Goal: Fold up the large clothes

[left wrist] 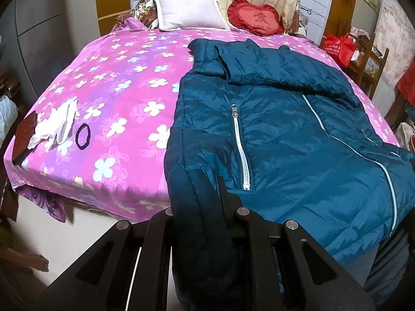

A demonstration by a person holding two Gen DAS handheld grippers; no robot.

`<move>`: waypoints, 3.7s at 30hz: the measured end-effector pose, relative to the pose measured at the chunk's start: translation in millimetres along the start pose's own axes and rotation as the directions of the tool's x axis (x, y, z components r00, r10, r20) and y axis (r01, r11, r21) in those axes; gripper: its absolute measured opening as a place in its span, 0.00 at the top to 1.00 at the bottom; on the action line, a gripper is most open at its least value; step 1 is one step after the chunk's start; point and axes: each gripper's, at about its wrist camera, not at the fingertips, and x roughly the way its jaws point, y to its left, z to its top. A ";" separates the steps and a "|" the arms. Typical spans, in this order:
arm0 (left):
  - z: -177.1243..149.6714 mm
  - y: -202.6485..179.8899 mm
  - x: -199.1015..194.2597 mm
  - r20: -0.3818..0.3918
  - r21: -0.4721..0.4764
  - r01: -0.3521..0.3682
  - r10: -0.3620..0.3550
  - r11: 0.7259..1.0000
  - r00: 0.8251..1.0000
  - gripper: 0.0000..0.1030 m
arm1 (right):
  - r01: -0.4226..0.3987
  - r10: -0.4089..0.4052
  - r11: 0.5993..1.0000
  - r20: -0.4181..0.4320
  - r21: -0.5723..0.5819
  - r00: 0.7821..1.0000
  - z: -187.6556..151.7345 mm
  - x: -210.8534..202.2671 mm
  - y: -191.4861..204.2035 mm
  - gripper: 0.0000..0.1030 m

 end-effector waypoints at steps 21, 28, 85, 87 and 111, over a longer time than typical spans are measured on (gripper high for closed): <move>6.6 18.2 -60.0 0.182 -0.068 0.080 -0.066 0.994 0.981 0.91 | -0.042 0.055 0.996 0.177 -0.075 0.983 9.8 -53.3 33.4 0.89; 18.0 45.6 -108.5 0.315 -0.192 0.189 -0.121 0.963 0.941 0.91 | -0.056 0.091 0.989 0.267 -0.137 0.959 24.3 -91.9 52.6 0.89; 297.2 -16.4 240.7 0.057 -0.154 0.112 -0.104 0.982 0.993 0.72 | 0.014 -0.024 0.942 0.026 0.335 0.999 202.7 276.6 -109.6 0.71; 300.5 -5.4 230.0 0.080 -0.203 0.188 -0.175 0.961 0.981 0.63 | -0.050 0.024 0.924 0.073 0.379 0.997 203.2 266.4 -111.5 0.63; 251.5 -50.8 146.2 0.173 -0.003 0.131 -0.128 0.991 0.976 0.33 | 0.059 -0.058 0.998 0.030 -0.019 0.998 188.6 231.7 -34.5 0.22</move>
